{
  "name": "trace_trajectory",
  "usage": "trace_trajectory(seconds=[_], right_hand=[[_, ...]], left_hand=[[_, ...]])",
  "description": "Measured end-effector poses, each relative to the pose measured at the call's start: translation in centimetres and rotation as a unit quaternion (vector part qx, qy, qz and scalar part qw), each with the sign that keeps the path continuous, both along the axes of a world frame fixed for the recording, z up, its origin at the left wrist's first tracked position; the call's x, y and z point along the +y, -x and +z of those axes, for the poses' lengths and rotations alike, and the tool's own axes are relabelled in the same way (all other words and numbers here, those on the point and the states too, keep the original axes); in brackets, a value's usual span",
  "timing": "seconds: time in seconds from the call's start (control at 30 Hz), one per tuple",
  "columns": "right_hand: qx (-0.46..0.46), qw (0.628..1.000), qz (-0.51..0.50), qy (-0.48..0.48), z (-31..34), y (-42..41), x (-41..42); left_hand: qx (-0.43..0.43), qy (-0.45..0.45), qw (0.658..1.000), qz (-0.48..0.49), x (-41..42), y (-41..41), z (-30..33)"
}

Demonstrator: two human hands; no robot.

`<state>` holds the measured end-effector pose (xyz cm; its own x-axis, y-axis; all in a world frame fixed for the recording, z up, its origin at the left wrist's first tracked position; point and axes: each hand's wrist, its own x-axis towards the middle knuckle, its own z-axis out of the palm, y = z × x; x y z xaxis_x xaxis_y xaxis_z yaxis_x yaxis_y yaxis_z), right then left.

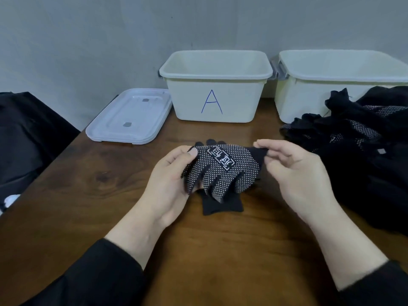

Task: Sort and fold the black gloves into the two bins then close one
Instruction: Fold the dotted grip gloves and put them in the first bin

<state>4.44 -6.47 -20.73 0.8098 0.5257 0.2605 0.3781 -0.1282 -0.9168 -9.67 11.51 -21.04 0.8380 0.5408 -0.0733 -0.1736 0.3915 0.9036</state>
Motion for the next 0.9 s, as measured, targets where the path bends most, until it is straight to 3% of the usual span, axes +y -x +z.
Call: trace_trajectory(seconds=[0.1, 0.27, 0.47, 0.5, 0.57, 0.63, 0.67, 0.8, 0.83, 0.9], right_hand=[[-0.089, 0.994, 0.024, 0.061, -0.4, 0.2, 0.6], [-0.199, 0.977, 0.013, 0.072, -0.4, 0.1, 0.8], [-0.12, 0.991, -0.054, 0.035, 2.1, 0.5, 0.7], [-0.108, 0.992, -0.062, 0.038, 2.9, 0.4, 0.6], [-0.105, 0.99, -0.057, 0.073, 4.8, 0.1, 0.4], [-0.098, 0.988, -0.042, 0.108, 6.4, -0.1, 0.4], [-0.087, 0.989, -0.035, 0.113, 7.1, -0.2, 0.5], [-0.08, 0.987, -0.029, 0.14, 8.9, -0.7, 1.2], [-0.077, 0.987, -0.036, 0.133, 9.2, -1.0, 1.2], [-0.062, 0.99, -0.053, 0.115, 9.7, -1.5, 0.9]], left_hand=[[0.014, 0.021, 1.0, 0.001, 0.3, 0.0, 0.1], [0.031, 0.071, 0.997, 0.021, 0.3, 0.0, 0.4], [-0.053, 0.159, 0.984, 0.061, 1.3, 0.2, 0.7], [-0.042, 0.117, 0.988, 0.088, 1.2, 0.1, 0.6], [0.045, -0.067, 0.982, 0.169, 1.1, 0.1, 0.3], [0.115, -0.245, 0.935, 0.23, 1.0, 0.1, -0.2], [0.116, -0.289, 0.921, 0.236, 0.8, 0.2, -0.3], [0.1, -0.428, 0.887, 0.141, 0.3, 0.7, -0.8], [0.101, -0.492, 0.859, 0.1, 0.1, 0.8, -1.0], [0.115, -0.631, 0.767, -0.017, -0.3, 0.9, -1.3]])
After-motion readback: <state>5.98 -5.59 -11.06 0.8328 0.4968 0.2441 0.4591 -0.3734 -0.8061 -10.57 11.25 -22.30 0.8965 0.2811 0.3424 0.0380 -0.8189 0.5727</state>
